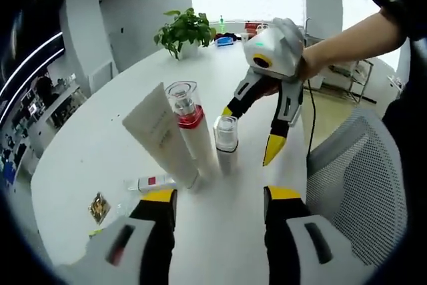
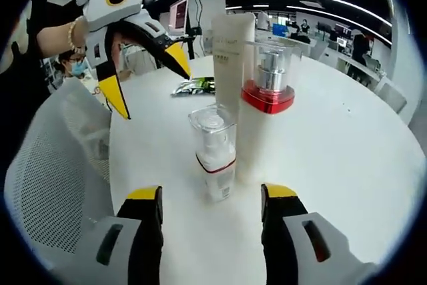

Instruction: Arrange the skincare products in the storage area until every visible bottle or jar stands upright without overlapping.

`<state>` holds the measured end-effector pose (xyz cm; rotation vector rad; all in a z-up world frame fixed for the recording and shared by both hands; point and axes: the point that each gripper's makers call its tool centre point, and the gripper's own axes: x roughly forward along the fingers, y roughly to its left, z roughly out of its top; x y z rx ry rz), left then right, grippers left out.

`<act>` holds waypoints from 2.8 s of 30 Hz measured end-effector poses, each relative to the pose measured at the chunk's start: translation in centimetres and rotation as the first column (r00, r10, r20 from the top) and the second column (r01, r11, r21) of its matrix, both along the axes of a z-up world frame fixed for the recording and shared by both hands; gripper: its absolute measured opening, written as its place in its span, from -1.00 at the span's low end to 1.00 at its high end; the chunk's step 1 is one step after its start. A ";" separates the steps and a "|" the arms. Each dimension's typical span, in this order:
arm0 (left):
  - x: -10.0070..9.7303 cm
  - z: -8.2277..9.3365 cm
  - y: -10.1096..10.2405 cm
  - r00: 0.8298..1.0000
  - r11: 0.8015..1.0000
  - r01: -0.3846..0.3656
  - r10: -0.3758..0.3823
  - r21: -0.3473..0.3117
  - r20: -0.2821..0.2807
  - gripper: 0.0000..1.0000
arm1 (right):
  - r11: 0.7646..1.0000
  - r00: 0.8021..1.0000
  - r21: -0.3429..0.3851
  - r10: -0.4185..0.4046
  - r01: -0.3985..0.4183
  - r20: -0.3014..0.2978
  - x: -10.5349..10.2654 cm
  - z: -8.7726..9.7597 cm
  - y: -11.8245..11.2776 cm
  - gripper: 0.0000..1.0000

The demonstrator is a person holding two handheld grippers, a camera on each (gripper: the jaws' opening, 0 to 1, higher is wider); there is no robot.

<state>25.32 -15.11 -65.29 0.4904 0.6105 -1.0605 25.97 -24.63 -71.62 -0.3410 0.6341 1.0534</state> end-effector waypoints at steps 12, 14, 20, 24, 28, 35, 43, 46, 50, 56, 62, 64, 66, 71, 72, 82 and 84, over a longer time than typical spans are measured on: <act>-1.9 0.1 3.6 0.991 0.991 -0.122 0.118 -0.060 -0.066 0.34 | 0.995 0.995 0.025 -0.100 0.100 0.011 -1.1 1.2 0.3 0.54; -2.2 0.1 4.2 0.987 0.987 -0.147 0.141 -0.070 -0.082 0.40 | 0.992 0.993 0.035 -0.120 0.120 0.012 -1.3 1.5 0.3 0.58; -3.3 -0.1 5.9 0.970 0.972 -0.214 0.201 -0.096 -0.135 0.49 | 0.965 0.974 0.132 -0.224 0.227 -0.037 -1.3 2.2 0.3 0.68; -4.3 -0.3 7.3 0.957 0.962 -0.254 0.235 -0.102 -0.168 0.50 | 0.955 0.966 0.145 -0.255 0.259 -0.043 -1.3 2.3 0.0 0.71; -5.0 -0.3 8.8 0.938 0.942 -0.308 0.276 -0.137 -0.209 0.49 | 0.941 0.957 0.174 -0.285 0.290 -0.054 -1.6 2.8 0.3 0.73; -5.5 -0.6 11.7 0.897 0.896 -0.410 0.362 -0.170 -0.254 0.53 | 0.918 0.939 0.196 -0.339 0.345 -0.064 -2.7 3.1 0.9 0.83; -6.4 -1.4 15.4 0.839 0.833 -0.526 0.476 -0.170 -0.265 0.66 | 0.905 0.924 0.186 -0.372 0.382 -0.085 -4.3 2.8 1.7 0.94; -6.9 -1.3 15.9 0.831 0.823 -0.541 0.490 -0.175 -0.265 0.74 | 0.899 0.919 0.190 -0.384 0.395 -0.092 -4.4 2.8 1.8 0.95; -7.2 -1.8 16.8 0.818 0.815 -0.558 0.509 -0.156 -0.269 0.82 | 0.886 0.909 0.204 -0.405 0.417 -0.098 -5.0 3.3 2.1 0.99; -7.4 -2.2 17.5 0.798 0.796 -0.585 0.534 -0.153 -0.279 0.91 | 0.887 0.908 0.196 -0.410 0.419 -0.087 -5.2 3.4 2.2 0.99; -7.9 -3.2 18.1 0.791 0.797 -0.590 0.540 -0.127 -0.286 0.96 | 0.876 0.900 0.207 -0.429 0.436 -0.081 -5.1 3.8 2.0 0.99; -7.9 -3.3 18.2 0.789 0.796 -0.592 0.541 -0.126 -0.290 0.96 | 0.874 0.897 0.201 -0.435 0.443 -0.082 -5.1 3.7 1.9 0.99; -7.8 -3.2 18.2 0.789 0.794 -0.594 0.542 -0.131 -0.289 0.96 | 0.872 0.894 0.198 -0.441 0.447 -0.075 -5.0 3.7 1.8 0.99; -7.6 -3.2 18.2 0.787 0.793 -0.595 0.543 -0.130 -0.292 0.96 | 0.872 0.894 0.195 -0.442 0.448 -0.078 -5.0 3.5 1.7 0.99; -7.5 -3.3 18.2 0.787 0.792 -0.596 0.543 -0.132 -0.293 0.96 | 0.873 0.894 0.194 -0.440 0.447 -0.080 -5.1 3.5 1.8 0.99; -6.2 -2.7 16.9 0.807 0.811 -0.568 0.516 -0.137 -0.288 0.94 | 0.876 0.895 0.182 -0.439 0.447 -0.081 -5.3 3.5 1.9 0.96; -5.4 -2.5 16.5 0.804 0.807 -0.573 0.519 -0.145 -0.290 0.90 | 0.875 0.894 0.183 -0.441 0.448 -0.079 -5.3 3.5 1.9 0.95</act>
